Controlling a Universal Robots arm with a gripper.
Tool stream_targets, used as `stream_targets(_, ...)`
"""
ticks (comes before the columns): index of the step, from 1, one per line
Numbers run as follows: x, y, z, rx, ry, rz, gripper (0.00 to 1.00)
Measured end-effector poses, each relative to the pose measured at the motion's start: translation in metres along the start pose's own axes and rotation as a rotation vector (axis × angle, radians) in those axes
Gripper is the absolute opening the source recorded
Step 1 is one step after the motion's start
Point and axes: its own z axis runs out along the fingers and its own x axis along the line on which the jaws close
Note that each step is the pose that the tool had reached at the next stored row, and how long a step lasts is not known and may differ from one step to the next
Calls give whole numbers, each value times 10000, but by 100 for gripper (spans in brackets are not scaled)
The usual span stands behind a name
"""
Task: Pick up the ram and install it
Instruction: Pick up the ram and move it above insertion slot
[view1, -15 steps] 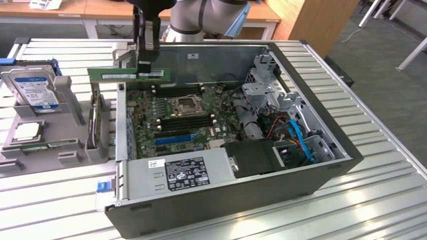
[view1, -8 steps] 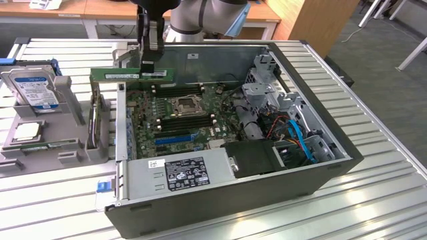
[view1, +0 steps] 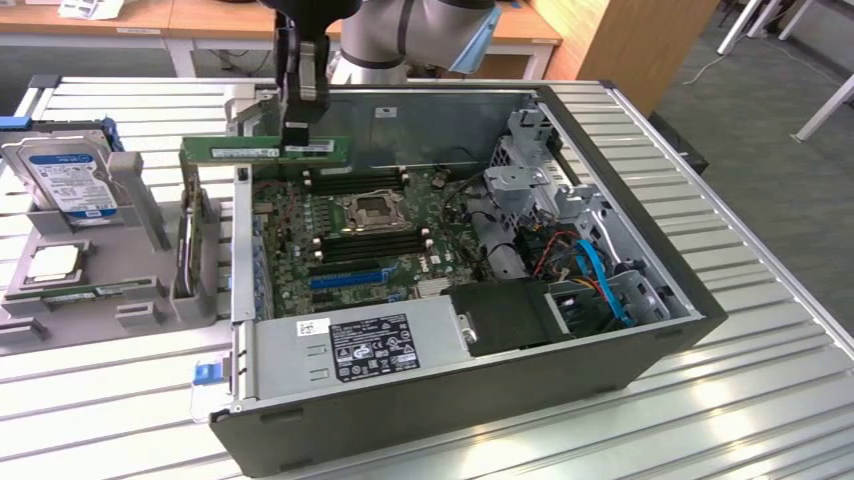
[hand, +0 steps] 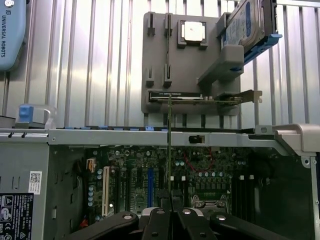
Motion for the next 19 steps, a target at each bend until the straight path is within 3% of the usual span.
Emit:
stream_targets(2, 0, 1, -1, 52, 3, -19, 12)
stream_targets(7, 0, -2, 0, 258, 10, -108, 12)
stream_targets(14, 1, -10, -1, 270, 4, -120, 12)
stream_targets(19, -1, -99, -11, 269, -1, -127, 12)
